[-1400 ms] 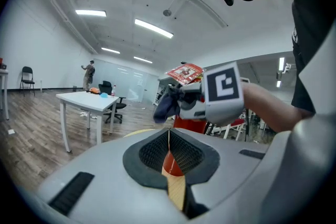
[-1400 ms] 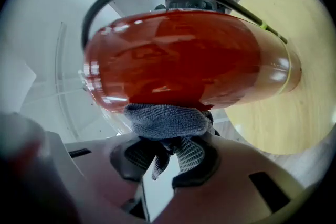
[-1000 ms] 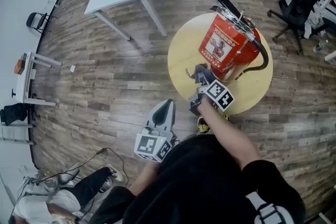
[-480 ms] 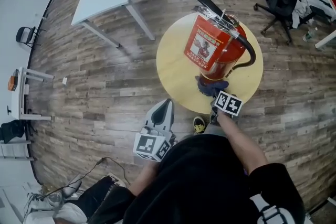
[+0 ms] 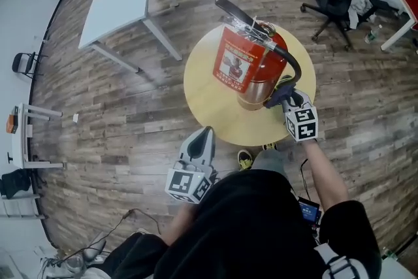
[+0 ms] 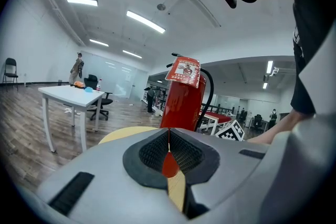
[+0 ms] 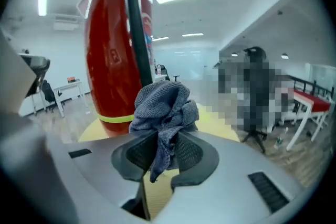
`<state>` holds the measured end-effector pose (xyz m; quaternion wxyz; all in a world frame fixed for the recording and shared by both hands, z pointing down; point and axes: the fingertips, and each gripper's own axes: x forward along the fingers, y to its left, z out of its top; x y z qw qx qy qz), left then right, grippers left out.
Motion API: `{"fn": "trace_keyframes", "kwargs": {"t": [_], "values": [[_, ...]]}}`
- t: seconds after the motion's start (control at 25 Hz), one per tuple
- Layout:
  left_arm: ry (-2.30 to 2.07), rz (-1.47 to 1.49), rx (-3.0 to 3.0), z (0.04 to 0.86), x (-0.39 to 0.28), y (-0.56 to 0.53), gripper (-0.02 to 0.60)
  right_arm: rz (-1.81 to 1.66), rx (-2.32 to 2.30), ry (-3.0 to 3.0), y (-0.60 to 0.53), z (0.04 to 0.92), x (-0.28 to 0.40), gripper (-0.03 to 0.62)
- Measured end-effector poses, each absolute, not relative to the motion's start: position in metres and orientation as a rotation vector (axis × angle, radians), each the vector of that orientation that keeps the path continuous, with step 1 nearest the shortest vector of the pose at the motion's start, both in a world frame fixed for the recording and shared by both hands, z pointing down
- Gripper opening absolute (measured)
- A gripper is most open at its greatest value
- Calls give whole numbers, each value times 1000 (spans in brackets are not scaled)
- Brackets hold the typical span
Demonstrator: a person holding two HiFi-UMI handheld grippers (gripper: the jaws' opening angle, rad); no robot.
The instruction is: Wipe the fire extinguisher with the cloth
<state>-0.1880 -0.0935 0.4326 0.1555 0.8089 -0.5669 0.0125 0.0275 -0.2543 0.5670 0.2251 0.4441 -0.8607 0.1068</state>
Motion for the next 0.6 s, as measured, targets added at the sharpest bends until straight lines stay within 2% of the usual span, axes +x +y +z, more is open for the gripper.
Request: {"fn": "trace_keyframes", "kwargs": {"t": [0.4, 0.6], "values": [[-1574, 25, 2355, 430, -171, -105, 25, -489, 1263, -2640, -215, 327, 25, 89], [-1560, 6, 2362, 425, -164, -108, 25, -843, 1089, -2544, -200, 253, -9, 89]]}}
